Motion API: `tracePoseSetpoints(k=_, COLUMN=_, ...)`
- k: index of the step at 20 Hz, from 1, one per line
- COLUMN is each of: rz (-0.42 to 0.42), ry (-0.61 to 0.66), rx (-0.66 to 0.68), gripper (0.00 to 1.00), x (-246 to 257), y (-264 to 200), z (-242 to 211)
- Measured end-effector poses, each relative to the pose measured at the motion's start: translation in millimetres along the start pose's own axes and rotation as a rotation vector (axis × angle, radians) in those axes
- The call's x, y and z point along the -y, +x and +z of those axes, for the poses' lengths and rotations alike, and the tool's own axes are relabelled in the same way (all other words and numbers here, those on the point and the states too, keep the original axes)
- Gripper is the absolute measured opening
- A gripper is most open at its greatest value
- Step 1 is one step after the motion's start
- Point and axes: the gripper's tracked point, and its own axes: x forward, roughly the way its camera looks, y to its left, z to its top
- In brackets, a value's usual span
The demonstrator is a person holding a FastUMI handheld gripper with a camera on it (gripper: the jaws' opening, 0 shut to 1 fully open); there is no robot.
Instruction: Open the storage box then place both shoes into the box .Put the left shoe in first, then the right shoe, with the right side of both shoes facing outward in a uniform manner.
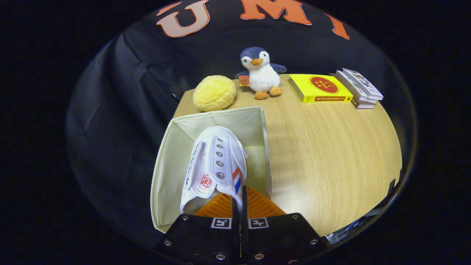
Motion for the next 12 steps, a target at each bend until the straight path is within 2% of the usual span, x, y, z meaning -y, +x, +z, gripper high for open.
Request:
tracePoseSetpoints(k=6, rz=-0.137, ry=0.037, rx=-0.029, gripper=0.03, x=6.3, y=11.7, z=-9.7)
tracePoseSetpoints(k=10, rz=-0.107, ry=0.032, rx=-0.088, gripper=0.04, x=-4.1, y=22.5, z=-22.8)
tracePoseSetpoints(k=11, rz=-0.09, ry=0.03, rx=-0.081, gripper=0.06, x=-5.6, y=20.1, z=-21.6)
tracePoseSetpoints(k=12, rz=-0.079, ry=0.034, rx=-0.08, gripper=0.13, x=-5.1, y=16.9, z=-21.9)
